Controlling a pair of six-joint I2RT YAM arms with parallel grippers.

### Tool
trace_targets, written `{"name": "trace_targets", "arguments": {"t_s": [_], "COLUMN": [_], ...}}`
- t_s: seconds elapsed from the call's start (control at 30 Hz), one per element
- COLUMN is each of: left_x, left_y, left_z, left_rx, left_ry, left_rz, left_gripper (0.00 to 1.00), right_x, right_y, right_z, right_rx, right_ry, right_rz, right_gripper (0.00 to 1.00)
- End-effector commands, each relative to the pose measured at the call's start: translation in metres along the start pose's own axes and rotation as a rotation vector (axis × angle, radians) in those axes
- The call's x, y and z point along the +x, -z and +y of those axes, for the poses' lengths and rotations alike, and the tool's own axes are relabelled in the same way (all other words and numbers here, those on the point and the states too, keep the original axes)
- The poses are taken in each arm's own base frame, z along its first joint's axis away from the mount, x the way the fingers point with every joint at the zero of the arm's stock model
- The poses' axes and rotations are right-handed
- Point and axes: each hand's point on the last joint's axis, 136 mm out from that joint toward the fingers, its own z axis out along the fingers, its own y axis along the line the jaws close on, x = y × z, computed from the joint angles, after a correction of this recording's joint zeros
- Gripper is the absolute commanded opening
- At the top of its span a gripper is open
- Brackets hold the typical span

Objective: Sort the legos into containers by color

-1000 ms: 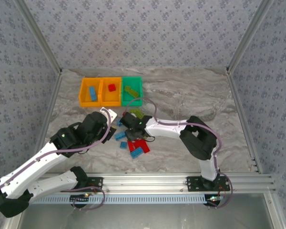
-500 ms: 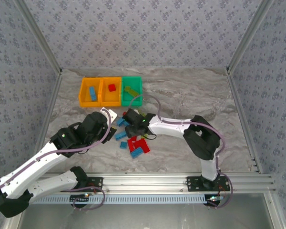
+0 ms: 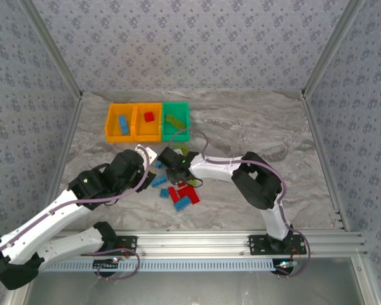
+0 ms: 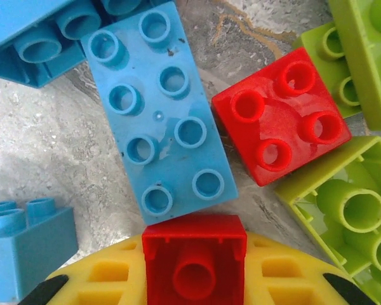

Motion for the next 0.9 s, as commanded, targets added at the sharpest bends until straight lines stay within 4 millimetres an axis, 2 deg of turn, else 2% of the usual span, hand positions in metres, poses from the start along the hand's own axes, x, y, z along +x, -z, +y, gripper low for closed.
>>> {"name": "trace_targets", "arguments": {"t_s": [0.0,0.1,0.17,0.23,0.33,0.47,0.6,0.67,0.8,0.87], "left_x": [-0.002,-0.007,-0.009,-0.009,-0.009,-0.01,-0.006,-0.005,-0.004,-0.004], "left_y": [0.004,0.01,0.014,0.018,0.025,0.029,0.029,0.029,0.03,0.03], "left_z": [0.002,0.008,0.014,0.023,0.037,0.047,0.054,0.055,0.058,0.059], "left_rx": [-0.004,-0.021,-0.042,-0.082,-0.139,-0.173,-0.21,-0.215,-0.224,-0.226], "left_ry": [0.006,0.031,0.048,0.067,0.103,0.134,0.138,0.139,0.152,0.156], "left_rz": [-0.018,-0.059,-0.089,-0.113,-0.138,-0.166,-0.157,-0.152,-0.149,-0.15], "left_gripper": [0.76,0.91,0.96,0.99,0.99,0.99,0.99,0.99,0.99,0.99], "right_x": [-0.027,-0.066,-0.093,-0.105,-0.134,-0.185,-0.226,-0.243,-0.265,-0.272], "right_y": [0.032,0.082,0.12,0.139,0.152,0.138,0.097,0.067,0.015,0.002], "right_z": [-0.007,0.001,0.02,0.032,0.038,0.048,0.054,0.05,0.043,0.041], "right_rx": [-0.014,-0.118,-0.233,-0.301,-0.314,-0.328,-0.272,-0.23,-0.177,-0.146], "right_ry": [-0.003,0.034,0.11,0.193,0.274,0.302,0.314,0.299,0.283,0.284], "right_rz": [-0.116,-0.315,-0.486,-0.616,-0.816,-0.88,-0.854,-0.817,-0.713,-0.692], "right_gripper": [0.21,0.19,0.19,0.19,0.18,0.15,0.14,0.15,0.17,0.18]}}
